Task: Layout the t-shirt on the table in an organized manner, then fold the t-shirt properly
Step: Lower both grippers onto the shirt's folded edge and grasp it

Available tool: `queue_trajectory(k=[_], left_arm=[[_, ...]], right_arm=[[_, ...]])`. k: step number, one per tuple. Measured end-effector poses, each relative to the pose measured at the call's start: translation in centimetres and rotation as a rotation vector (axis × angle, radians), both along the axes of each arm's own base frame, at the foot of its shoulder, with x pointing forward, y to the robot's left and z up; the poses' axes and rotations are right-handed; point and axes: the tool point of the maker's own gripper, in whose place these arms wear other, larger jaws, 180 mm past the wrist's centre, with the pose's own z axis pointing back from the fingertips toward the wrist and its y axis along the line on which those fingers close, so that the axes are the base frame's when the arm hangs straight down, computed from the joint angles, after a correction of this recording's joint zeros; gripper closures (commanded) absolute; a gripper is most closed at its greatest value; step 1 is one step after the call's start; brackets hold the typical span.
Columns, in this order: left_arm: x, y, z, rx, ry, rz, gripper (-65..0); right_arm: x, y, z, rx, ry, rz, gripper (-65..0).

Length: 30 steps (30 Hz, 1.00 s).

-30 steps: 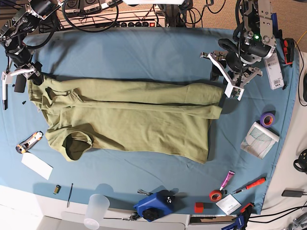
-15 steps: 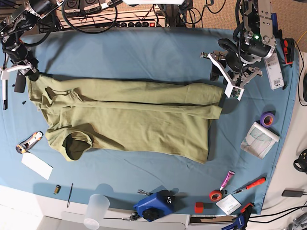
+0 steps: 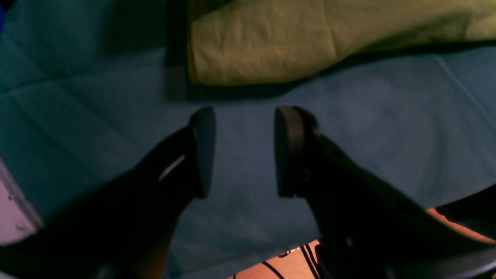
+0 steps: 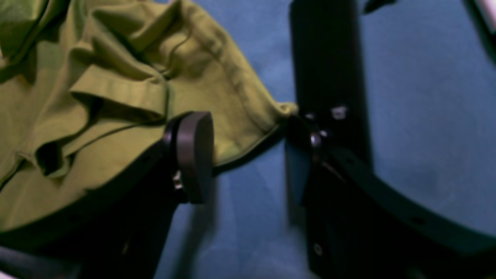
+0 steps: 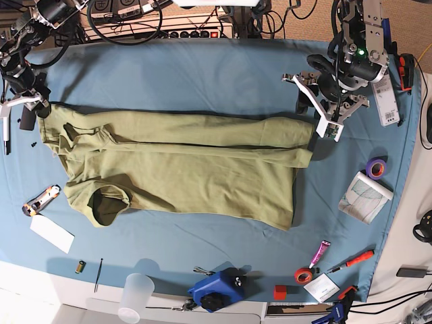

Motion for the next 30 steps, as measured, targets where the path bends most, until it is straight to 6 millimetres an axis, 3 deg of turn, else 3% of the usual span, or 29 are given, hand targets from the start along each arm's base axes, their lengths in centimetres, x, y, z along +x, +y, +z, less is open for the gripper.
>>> queue_trajectory(k=[12, 17, 20, 24, 28, 30], left_arm=[[0.0, 0.0, 0.0, 0.0, 0.0, 0.0, -25.8], [0.7, -0.6, 0.8, -0.046, -0.053, 0.001, -25.8], [1.7, -0.9, 2.0, -0.081, -0.133, 0.009, -25.8], [2.0, -0.9, 2.3, -0.086, -0.152, 0.012, -25.8], [1.8, -1.8, 2.3, -0.128, -0.14, 0.023, -25.8], [1.8, -2.7, 2.4, -0.165, -0.14, 0.022, -29.1]], right_arm=[[0.8, 0.6, -0.8, -0.019, -0.003, -0.012, -30.0], [1.9, 0.8, -0.1, -0.017, -0.036, -0.012, -21.7], [2.0, 0.8, 0.0, -0.018, -0.039, -0.008, -20.8], [2.0, 0.9, -0.2, -0.011, -0.028, -0.004, -9.8], [1.9, 1.0, -0.3, -0.009, -0.022, -0.002, -8.5], [1.9, 1.0, -0.3, -0.009, -0.022, -0.001, -8.5]])
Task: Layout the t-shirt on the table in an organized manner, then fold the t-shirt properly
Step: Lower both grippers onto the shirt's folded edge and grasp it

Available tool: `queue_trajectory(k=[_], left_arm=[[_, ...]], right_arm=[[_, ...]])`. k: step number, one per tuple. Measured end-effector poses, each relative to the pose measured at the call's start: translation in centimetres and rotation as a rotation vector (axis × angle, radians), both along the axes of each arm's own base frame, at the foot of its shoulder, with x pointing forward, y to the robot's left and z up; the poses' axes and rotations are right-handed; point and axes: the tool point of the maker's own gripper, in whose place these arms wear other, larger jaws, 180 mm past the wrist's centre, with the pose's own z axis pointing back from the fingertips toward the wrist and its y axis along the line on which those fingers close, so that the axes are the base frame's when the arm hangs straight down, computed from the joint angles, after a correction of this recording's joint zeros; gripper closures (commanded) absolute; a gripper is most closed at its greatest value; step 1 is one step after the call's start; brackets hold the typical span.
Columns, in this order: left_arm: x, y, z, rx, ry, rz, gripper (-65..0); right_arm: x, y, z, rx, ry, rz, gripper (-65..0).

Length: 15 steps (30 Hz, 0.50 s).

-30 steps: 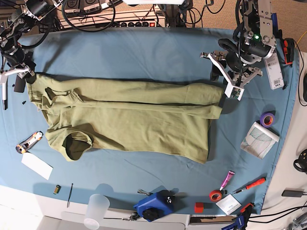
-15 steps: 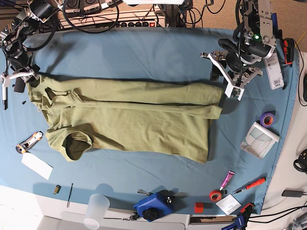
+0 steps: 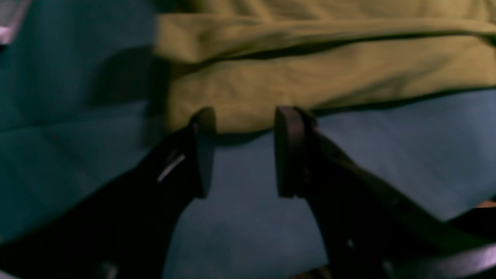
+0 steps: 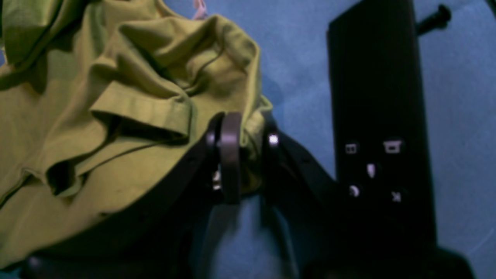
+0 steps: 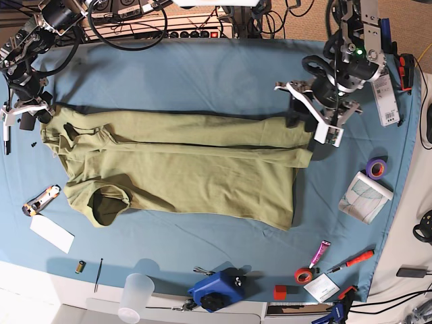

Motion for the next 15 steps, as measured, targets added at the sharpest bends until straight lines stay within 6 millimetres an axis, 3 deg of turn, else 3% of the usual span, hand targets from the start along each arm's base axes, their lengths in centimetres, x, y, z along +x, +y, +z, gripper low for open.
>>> queue_trajectory(k=[4, 11, 15], left_arm=[[0.6, -0.4, -1.2, 0.011, 0.014, 0.025, -36.3], [2.7, 1.5, -5.8, 0.035, 0.156, 0.164, -36.3], [3.0, 0.9, -7.3, 0.017, 0.225, 0.167, -36.3]], right_arm=[[0.1, 0.2, 0.0, -0.007, -0.002, 0.022, -8.5], [-0.1, 0.6, -0.2, -0.005, 0.016, 0.049, -8.5], [-0.1, 0.6, -0.2, -0.005, 0.016, 0.05, -8.5]])
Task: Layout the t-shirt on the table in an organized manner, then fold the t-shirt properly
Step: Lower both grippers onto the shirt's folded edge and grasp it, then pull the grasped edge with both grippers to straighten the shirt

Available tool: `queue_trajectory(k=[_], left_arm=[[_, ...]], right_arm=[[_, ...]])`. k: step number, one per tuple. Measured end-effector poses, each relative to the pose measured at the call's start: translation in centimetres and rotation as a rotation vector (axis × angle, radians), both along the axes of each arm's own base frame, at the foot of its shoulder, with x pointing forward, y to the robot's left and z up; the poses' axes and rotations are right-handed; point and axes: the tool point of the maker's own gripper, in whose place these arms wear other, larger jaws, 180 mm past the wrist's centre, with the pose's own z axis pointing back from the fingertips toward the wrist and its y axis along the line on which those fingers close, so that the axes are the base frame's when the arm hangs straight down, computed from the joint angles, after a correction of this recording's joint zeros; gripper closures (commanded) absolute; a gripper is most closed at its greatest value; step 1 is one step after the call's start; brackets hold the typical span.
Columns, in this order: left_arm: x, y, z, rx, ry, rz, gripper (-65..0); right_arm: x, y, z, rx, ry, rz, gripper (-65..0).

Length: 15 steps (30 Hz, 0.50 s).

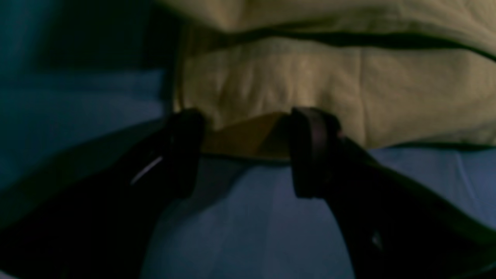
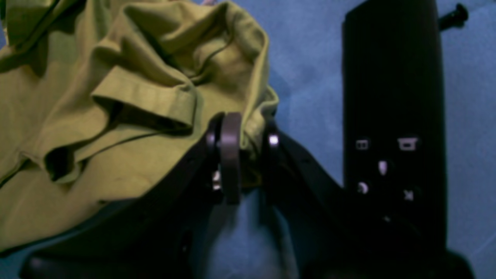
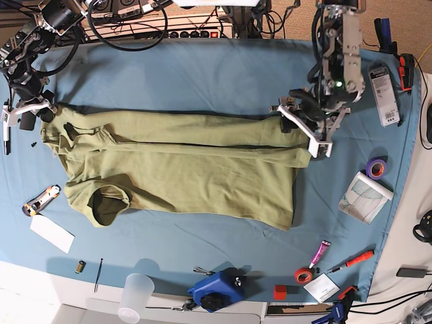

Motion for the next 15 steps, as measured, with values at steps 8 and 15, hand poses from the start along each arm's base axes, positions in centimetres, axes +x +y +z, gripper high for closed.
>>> queue_trajectory(k=[8, 15], left_arm=[[0.35, -0.24, -0.83, -0.02, 0.01, 0.014, -33.5], [0.17, -0.77, -0.95, -0.079, 0.035, 0.023, 0.0]], right_arm=[[0.0, 0.01, 0.0, 0.0, 0.0, 0.0, -8.5], [-0.05, 0.25, -0.08, -0.002, 0.006, 0.021, 0.0]])
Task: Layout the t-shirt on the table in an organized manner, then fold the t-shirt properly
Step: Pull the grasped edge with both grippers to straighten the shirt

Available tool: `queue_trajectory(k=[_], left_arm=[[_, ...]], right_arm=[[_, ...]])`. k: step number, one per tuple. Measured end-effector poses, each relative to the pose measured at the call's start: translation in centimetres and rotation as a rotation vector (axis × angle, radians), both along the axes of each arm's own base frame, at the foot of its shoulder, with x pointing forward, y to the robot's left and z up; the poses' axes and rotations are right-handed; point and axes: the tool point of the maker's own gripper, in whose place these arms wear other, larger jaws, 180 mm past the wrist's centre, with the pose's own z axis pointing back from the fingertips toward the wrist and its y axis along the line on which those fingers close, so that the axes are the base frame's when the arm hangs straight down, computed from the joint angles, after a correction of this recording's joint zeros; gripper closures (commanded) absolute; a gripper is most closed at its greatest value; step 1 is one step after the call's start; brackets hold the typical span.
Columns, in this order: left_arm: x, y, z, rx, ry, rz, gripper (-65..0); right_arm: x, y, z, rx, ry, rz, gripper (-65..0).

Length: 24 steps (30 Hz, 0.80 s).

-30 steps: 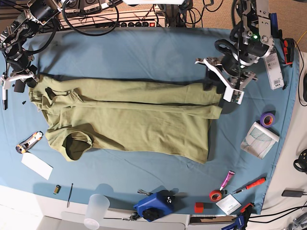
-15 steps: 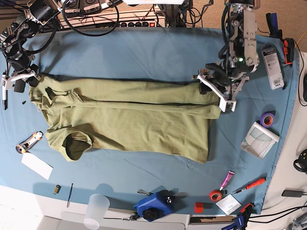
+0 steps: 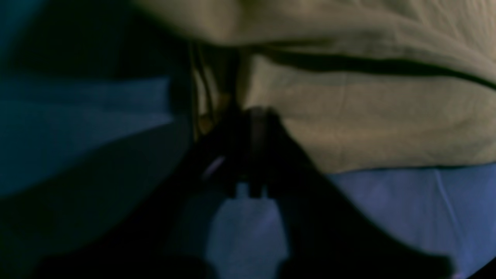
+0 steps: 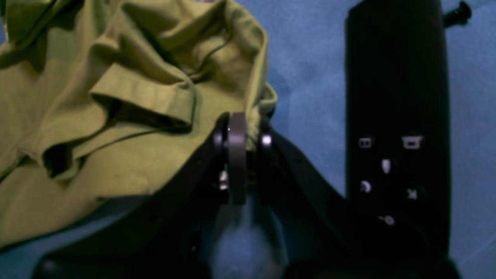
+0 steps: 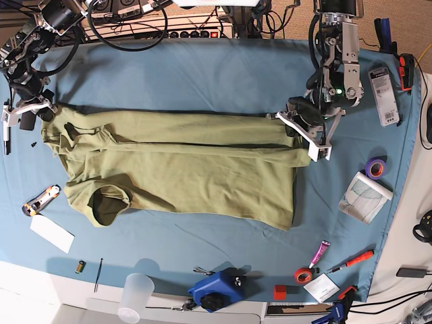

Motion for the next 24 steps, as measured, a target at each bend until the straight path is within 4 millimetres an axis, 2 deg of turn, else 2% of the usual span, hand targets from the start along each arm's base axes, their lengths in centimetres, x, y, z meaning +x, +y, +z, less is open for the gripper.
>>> queue_trajectory(k=[6, 12, 16, 20, 24], left_arm=[[0.0, 0.0, 0.1, -0.001, -0.006, -0.025, 0.0], [-0.7, 2.3, 1.0, -0.01, 0.024, 0.001, 0.0], [-0.6, 2.5, 1.8, -0.05, -0.006, -0.017, 0.0], [-1.8, 2.1, 1.0, -0.058, 0.039, -0.042, 0.0], [-2.6, 3.1, 0.5, -0.029, 0.059, -0.052, 0.0]], right_arm=[[0.2, 0.3, 0.2, -0.017, -0.016, 0.039, 0.0], [1.0, 1.0, 1.7, 0.021, -0.085, 0.09, 0.0], [0.7, 1.1, 1.5, 0.03, -0.06, 0.101, 0.0], [0.2, 1.4, 2.1, 0.006, -0.043, 0.125, 0.0], [-1.3, 1.9, 3.2, -0.032, -0.043, 0.162, 0.0]])
